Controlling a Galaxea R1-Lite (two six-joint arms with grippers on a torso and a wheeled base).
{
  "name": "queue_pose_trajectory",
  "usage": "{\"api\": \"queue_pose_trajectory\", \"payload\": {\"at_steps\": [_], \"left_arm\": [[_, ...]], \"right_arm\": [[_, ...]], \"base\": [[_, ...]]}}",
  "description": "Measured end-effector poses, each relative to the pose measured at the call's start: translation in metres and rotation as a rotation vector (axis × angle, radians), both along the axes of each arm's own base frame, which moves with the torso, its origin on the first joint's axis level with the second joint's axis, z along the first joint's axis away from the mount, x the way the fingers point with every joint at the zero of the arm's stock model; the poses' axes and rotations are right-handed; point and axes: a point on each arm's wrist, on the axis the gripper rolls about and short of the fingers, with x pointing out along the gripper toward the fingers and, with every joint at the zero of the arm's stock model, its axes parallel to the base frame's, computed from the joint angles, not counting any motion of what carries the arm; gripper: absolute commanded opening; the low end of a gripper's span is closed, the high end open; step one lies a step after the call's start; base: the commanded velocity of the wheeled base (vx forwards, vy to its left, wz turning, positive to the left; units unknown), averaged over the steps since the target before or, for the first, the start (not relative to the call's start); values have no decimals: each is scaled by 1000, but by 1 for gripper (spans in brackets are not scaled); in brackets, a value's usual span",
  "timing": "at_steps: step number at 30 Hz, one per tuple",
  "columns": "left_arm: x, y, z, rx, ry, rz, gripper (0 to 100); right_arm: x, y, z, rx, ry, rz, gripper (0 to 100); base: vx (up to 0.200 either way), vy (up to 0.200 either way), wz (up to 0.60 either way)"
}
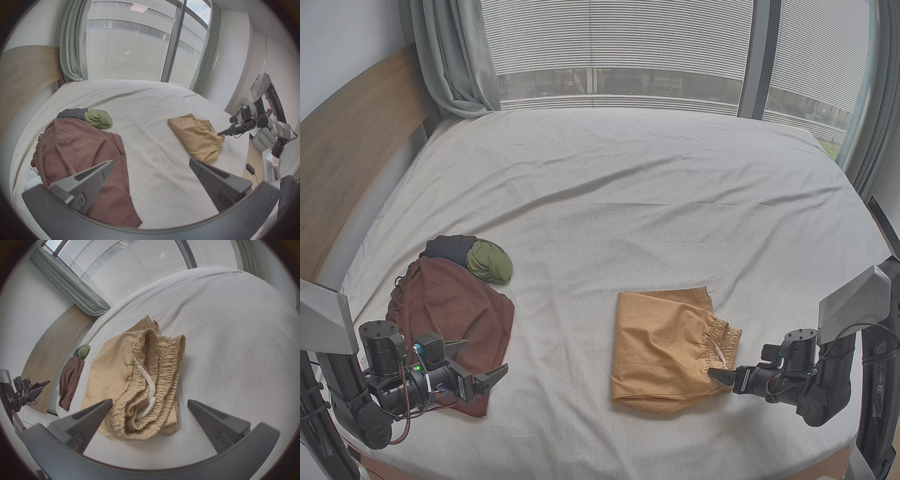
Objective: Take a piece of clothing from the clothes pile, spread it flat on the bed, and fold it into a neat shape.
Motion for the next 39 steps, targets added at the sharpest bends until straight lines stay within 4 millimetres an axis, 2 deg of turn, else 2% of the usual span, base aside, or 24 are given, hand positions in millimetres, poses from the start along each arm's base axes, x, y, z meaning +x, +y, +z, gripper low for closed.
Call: {"api": "queue_pose_trajectory", "payload": {"at_steps": [6,17,27,28,39], "left_arm": [[-1,0,0,-2,4,-7,100],[-3,-1,-1,-1,13,-14,100],[-4,-1,-1,0,16,-14,100],[-4,-1,-1,-1,16,-14,100],[-4,-1,-1,-1,17,-13,100]], "right_arm": [[2,3,-10,14,27,-3,100],[6,26,-16,121,76,-12,100],[9,29,-17,132,71,-9,100],[9,29,-17,132,71,-9,0],[9,30,-17,134,70,-6,0]], "base": [[0,0,0],[0,0,0],[0,0,0],[0,0,0],[0,0,0]]}}
